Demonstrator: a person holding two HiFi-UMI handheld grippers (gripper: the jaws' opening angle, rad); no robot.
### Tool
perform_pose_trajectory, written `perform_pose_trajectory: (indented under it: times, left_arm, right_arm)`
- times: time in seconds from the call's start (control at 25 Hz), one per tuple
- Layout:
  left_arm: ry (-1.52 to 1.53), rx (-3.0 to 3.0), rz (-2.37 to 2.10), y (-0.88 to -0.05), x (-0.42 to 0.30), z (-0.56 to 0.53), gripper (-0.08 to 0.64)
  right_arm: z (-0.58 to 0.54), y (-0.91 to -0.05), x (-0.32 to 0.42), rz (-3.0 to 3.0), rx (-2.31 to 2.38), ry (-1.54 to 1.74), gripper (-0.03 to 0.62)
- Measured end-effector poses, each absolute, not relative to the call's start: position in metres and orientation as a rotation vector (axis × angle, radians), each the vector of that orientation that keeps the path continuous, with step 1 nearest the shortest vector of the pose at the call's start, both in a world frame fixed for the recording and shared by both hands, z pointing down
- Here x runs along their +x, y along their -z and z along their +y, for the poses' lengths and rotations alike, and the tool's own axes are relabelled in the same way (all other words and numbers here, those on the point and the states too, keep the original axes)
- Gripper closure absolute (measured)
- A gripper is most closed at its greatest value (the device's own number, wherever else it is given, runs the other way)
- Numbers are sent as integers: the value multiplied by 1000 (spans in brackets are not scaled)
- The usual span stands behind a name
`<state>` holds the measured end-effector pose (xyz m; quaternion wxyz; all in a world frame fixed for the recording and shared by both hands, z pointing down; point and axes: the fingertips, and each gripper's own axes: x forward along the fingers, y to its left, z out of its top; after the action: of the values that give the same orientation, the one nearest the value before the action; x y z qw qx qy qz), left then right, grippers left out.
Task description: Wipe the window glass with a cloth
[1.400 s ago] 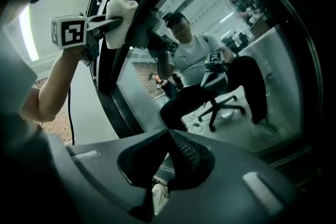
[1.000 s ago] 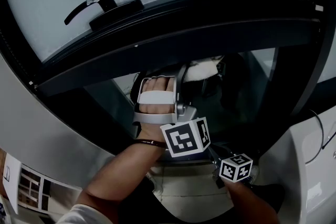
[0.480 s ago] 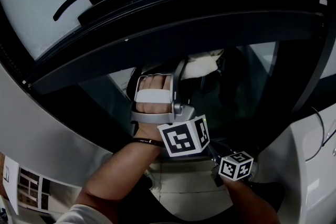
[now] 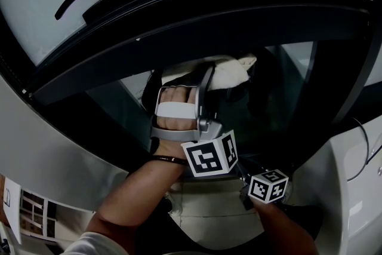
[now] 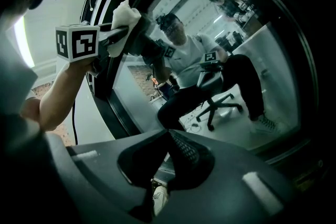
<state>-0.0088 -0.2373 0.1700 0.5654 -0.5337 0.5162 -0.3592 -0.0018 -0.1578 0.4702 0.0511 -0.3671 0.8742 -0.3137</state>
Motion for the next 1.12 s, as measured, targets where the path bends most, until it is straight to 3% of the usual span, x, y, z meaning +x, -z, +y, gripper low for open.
perform_pose_trajectory:
  times: [1.12]
  left_arm:
    - [875,-1288,1182,-214,-6,-238,445]
  right_arm:
    - [-158,-476,0,2658,-1122,975,591]
